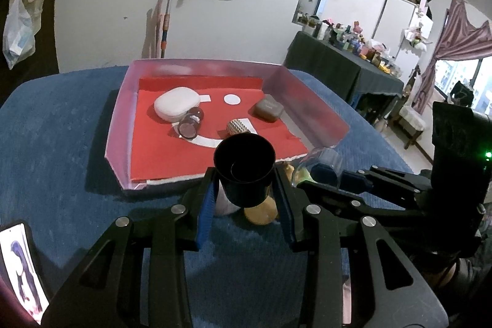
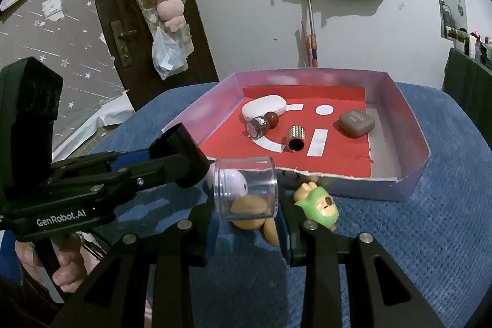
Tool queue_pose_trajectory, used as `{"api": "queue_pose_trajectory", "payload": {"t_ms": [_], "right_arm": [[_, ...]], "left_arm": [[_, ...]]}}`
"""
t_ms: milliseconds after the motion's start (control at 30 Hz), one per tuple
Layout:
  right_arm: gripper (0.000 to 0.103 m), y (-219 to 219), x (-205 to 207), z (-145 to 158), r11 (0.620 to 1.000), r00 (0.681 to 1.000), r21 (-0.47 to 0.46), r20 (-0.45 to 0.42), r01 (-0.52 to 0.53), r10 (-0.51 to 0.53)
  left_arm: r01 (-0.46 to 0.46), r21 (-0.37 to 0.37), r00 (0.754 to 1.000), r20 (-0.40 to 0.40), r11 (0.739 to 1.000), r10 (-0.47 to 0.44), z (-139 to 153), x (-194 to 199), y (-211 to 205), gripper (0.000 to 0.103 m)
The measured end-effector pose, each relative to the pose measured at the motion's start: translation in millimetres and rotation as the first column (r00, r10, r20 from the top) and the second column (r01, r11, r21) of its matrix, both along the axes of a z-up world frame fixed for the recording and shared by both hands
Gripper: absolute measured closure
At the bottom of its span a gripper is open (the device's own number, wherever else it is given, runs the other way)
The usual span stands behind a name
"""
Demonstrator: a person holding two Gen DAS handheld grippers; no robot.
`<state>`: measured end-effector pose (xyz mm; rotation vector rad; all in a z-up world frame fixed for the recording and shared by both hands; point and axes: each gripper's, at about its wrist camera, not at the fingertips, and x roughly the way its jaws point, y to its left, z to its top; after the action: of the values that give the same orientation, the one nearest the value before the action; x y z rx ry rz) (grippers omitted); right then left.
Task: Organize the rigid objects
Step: 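Carry the black cup in the left tool while the right tool carries the glass cup into the tray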
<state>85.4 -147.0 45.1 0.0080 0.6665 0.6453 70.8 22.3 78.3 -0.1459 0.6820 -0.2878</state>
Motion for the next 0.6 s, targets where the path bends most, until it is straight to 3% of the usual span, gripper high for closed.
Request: {"api": "queue_pose_trajectory", "payload": {"t_ms": [600], "right_arm": [[0.068, -2.2, 42.4, 9.2, 0.999, 0.999, -0.034, -0.032, 0.015, -0.016]], "left_arm": [[0.016, 0.016, 0.998, -0.059, 1.000, -0.015, -0.9, 39.1, -0.7, 0.069]]}}
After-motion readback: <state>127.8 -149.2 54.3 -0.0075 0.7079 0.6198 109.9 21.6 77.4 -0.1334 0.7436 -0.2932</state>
